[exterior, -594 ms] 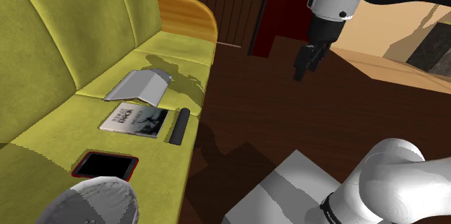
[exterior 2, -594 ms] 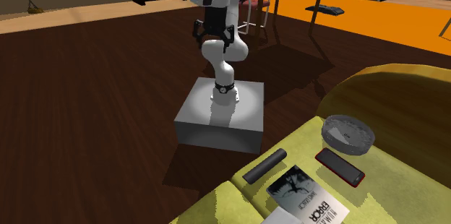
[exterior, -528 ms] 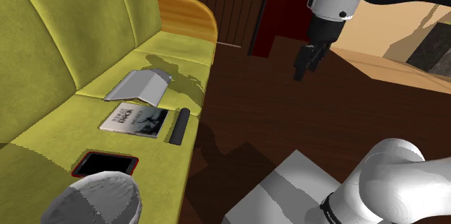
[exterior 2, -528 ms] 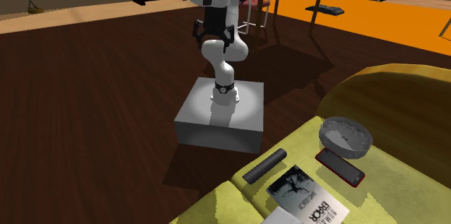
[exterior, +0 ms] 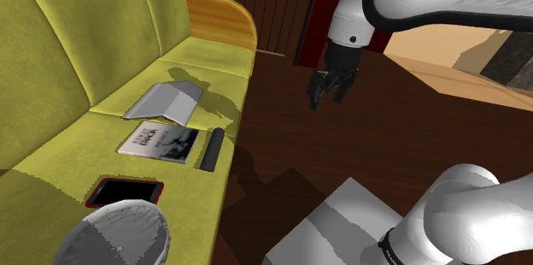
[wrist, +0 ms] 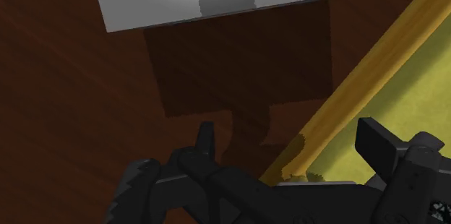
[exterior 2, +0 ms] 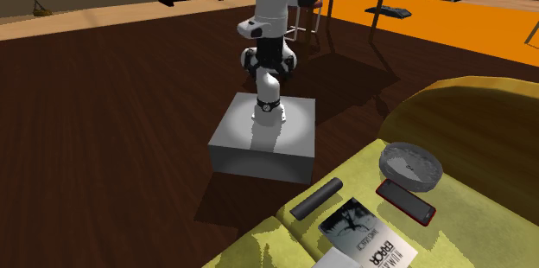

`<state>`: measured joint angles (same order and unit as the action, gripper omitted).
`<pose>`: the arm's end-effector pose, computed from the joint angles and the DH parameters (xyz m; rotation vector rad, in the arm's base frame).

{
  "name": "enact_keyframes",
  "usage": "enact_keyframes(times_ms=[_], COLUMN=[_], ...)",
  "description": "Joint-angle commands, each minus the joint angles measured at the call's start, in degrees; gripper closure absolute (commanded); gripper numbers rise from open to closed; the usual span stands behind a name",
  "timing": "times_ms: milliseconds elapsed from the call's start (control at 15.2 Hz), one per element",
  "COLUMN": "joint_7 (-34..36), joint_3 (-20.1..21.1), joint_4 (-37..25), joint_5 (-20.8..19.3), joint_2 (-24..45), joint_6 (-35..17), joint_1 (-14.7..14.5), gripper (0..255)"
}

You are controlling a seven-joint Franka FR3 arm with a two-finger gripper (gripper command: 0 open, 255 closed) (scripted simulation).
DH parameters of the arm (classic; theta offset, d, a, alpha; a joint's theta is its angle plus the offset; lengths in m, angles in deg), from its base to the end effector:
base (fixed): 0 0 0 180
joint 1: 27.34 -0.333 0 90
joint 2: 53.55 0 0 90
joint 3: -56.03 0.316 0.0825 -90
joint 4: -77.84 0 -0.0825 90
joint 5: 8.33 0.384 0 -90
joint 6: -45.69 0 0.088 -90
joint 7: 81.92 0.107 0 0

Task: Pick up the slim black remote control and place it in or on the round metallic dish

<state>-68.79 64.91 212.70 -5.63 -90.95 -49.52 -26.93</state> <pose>0.3448 0.0658 0.5524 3.0815 -0.1855 -0.0556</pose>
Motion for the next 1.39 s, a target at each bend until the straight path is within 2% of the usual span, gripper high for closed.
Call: enact_keyframes(times_ms=[0, 660, 1320], joint_7=[3.9, 19.7, 33.9], joint_3=[1.6, 7.7, 10.6], joint_4=[0.4, -2.9, -13.3], joint_5=[2.2, 9.1, 11.3], joint_2=[2.4, 20.3, 41.7], joint_6=[-2.5, -17.1, -29.6], joint_1=[0.0, 0.8, 0.4], gripper=[0, 0, 0])
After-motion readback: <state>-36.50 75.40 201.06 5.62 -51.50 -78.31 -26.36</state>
